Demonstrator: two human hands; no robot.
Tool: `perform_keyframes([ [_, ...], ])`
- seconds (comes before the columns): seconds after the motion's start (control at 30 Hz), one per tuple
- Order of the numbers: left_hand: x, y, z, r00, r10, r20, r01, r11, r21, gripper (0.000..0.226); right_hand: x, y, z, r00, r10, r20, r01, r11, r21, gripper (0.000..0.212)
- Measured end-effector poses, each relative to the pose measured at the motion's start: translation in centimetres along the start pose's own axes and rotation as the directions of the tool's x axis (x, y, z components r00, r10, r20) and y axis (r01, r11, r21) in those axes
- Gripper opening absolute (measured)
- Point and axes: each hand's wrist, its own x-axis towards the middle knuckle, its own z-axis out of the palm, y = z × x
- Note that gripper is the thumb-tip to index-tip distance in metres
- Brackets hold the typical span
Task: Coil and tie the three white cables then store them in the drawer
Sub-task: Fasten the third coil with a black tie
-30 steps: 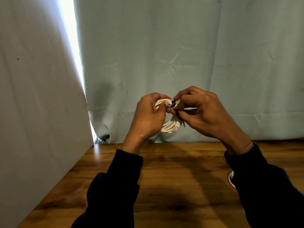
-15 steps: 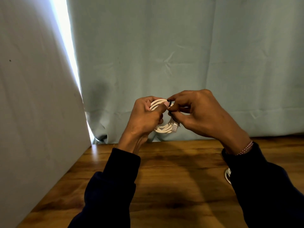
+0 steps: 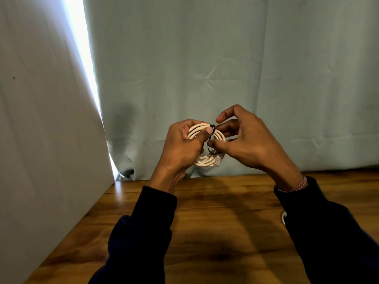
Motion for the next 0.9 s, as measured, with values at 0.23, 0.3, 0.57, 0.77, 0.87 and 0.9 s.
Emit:
perform_keyframes([
  [0.23, -0.4, 0.2, 0.7, 0.998, 0.051, 0.044, -0.053, 0.998, 0.04, 0.012, -0.3, 0.4, 1.3, 0.99, -0.042, -0.138, 0.023, 0.991, -0.132, 0.042],
  [0.3, -0.3, 0.1, 0.6, 0.998, 0.045, 0.042, -0.046, 0.998, 0.033, 0.013, -0.2, 0.5, 1.6, 0.985, -0.075, -0.152, 0.05, 0.986, -0.161, 0.04],
  [0.57, -0.2, 0.1, 0.4, 0.998, 0.031, 0.055, -0.031, 0.999, -0.008, 0.014, -0.3, 1.4, 2.6, 0.925, -0.198, -0.323, 0.064, 0.922, -0.383, 0.048],
  [0.77, 0.1, -0.2, -0.3, 0.996, 0.005, 0.092, 0.006, 0.993, -0.121, 0.012, -0.2, 0.6, 0.9, 0.974, -0.002, -0.228, -0.023, 0.994, -0.105, 0.034],
  [0.87, 0.2, -0.3, -0.4, 0.994, 0.0, 0.11, 0.018, 0.985, -0.172, 0.013, -0.2, 0.5, 0.1, 0.982, 0.05, -0.184, -0.041, 0.998, 0.051, 0.032],
  [0.9, 0.2, -0.3, -0.5, 0.993, 0.003, 0.116, 0.018, 0.984, -0.179, 0.014, -0.2, 0.5, -0.2, 0.986, 0.074, -0.147, -0.059, 0.993, 0.103, 0.034],
])
